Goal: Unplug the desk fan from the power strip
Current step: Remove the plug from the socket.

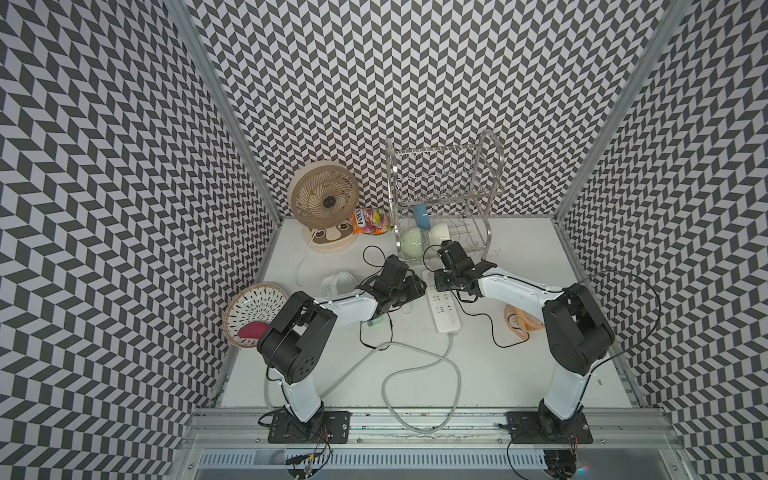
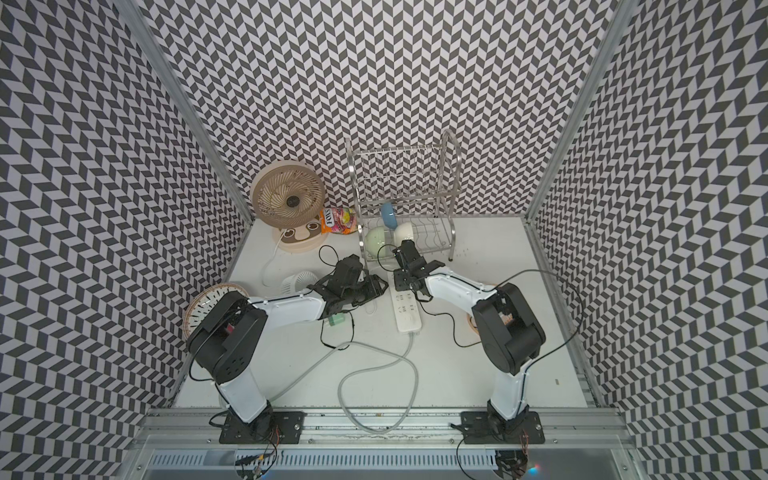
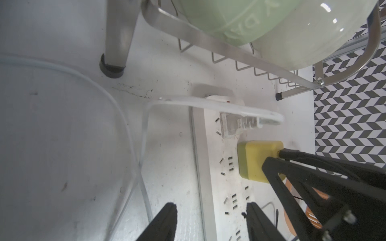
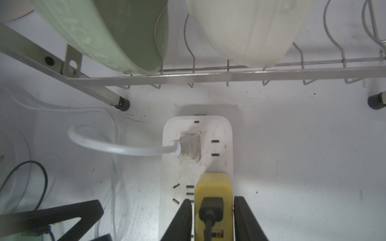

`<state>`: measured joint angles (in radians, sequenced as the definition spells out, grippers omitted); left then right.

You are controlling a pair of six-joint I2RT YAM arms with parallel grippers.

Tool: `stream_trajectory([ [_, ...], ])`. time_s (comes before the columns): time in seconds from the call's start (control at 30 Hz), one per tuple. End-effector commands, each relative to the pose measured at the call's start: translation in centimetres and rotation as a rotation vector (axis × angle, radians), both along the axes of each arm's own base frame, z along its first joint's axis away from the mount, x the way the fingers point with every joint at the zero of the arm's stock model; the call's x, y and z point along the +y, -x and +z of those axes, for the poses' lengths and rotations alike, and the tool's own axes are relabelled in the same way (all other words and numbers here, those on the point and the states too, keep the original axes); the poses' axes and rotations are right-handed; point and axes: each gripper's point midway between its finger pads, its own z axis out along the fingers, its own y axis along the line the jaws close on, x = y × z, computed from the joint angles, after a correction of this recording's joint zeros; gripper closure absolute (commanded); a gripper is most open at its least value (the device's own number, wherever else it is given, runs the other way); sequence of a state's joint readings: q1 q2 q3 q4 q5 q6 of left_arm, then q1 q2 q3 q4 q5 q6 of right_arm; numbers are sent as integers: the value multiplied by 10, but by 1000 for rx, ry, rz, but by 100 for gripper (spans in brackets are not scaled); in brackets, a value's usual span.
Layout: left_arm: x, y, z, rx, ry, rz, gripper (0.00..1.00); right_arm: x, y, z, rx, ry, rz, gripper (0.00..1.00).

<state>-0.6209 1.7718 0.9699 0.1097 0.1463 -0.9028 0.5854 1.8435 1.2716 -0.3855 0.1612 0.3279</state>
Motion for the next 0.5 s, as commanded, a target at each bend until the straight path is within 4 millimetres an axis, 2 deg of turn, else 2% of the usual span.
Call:
stream_trajectory([
  [0.0, -5, -11, 12, -38, 16, 2, 41, -1, -9, 1, -18, 6, -9, 66],
  [0.17, -5, -11, 10, -34, 11, 1, 41, -1, -9, 1, -17, 9, -10, 68],
  [0.3, -4, -10, 8, -33, 9, 1, 41, 0, -8, 1, -14, 8, -4, 74],
  [0.47, -6, -11, 5, -31, 10, -6, 41, 9, -1, 6, -18, -1, 36, 78],
])
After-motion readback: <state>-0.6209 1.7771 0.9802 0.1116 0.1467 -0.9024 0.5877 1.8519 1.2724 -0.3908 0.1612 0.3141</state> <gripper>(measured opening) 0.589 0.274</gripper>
